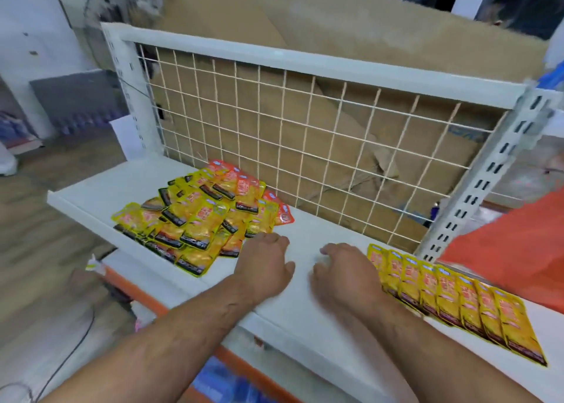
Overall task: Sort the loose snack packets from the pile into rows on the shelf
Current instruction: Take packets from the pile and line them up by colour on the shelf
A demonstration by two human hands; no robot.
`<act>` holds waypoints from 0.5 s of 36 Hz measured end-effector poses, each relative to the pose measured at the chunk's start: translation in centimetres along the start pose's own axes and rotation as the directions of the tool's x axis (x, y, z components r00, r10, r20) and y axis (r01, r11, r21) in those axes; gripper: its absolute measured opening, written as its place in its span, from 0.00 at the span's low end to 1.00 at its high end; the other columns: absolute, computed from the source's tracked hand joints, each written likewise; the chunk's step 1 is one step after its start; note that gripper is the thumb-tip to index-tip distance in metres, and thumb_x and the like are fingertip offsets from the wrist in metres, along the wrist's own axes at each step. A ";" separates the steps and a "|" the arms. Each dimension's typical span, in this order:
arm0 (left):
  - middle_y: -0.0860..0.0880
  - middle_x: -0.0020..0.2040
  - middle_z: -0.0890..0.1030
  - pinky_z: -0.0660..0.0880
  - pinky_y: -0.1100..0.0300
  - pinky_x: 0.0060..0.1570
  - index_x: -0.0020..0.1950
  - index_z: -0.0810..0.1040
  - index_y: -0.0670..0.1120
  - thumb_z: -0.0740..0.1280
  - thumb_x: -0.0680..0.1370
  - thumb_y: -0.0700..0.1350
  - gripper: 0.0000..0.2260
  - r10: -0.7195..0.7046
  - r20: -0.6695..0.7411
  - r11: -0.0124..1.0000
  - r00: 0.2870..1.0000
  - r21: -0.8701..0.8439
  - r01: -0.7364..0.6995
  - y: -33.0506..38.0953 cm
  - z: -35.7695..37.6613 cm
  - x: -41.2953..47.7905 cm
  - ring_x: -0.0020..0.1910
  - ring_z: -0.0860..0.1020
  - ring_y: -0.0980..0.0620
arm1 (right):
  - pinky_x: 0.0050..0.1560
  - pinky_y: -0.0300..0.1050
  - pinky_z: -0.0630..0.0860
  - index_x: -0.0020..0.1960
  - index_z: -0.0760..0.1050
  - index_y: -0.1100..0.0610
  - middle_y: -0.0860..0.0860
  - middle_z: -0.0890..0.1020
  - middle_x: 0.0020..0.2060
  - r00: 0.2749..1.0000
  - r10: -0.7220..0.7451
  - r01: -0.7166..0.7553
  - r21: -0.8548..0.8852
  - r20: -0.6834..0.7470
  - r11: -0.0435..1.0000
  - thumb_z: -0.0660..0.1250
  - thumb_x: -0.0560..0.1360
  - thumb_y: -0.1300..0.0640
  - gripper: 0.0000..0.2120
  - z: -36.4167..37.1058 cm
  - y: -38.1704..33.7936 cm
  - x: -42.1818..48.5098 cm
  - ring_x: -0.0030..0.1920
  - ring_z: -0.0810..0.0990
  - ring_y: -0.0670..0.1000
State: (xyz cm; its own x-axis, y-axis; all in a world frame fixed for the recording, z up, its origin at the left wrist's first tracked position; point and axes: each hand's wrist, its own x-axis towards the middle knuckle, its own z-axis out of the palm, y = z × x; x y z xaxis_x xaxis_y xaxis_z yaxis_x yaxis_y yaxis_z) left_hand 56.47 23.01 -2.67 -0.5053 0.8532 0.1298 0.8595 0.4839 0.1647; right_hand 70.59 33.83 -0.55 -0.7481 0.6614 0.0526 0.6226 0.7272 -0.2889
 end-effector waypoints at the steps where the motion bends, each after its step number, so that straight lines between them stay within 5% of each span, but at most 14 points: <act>1: 0.48 0.62 0.77 0.69 0.54 0.61 0.65 0.74 0.48 0.63 0.76 0.57 0.21 -0.001 -0.009 1.000 1.000 -0.002 0.001 -1.4 -0.2 0.2 0.62 0.72 0.45 | 0.60 0.48 0.74 0.60 0.77 0.51 0.51 0.79 0.59 1.000 0.007 -0.007 0.004 -0.002 1.000 0.62 0.76 0.47 0.16 0.4 -1.3 0.6 0.62 0.75 0.54; 9: 0.46 0.55 0.78 0.73 0.51 0.54 0.58 0.77 0.47 0.62 0.75 0.52 0.14 -0.064 -0.081 0.997 0.995 0.034 0.067 -10.7 -2.5 1.5 0.58 0.73 0.43 | 0.55 0.46 0.74 0.64 0.75 0.49 0.50 0.79 0.60 0.995 0.090 -0.092 0.042 0.048 0.995 0.62 0.77 0.46 0.18 3.4 -9.2 5.2 0.61 0.76 0.54; 18: 0.42 0.65 0.70 0.69 0.48 0.60 0.70 0.68 0.47 0.61 0.76 0.52 0.23 -0.105 -0.020 0.988 0.994 0.116 0.107 -15.4 -3.4 2.2 0.63 0.66 0.42 | 0.43 0.45 0.72 0.52 0.76 0.50 0.51 0.83 0.48 0.970 0.229 -0.236 0.097 0.076 0.967 0.61 0.77 0.39 0.15 6.1 -12.4 9.6 0.51 0.81 0.56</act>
State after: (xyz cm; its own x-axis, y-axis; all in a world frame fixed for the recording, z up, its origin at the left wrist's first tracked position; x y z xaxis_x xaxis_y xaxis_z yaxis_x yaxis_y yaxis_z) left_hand 41.82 16.76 -1.60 -0.5942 0.7935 0.1316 0.8039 0.5915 0.0630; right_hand 54.29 30.01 -2.31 -0.6008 0.7945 -0.0880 0.7563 0.5293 -0.3845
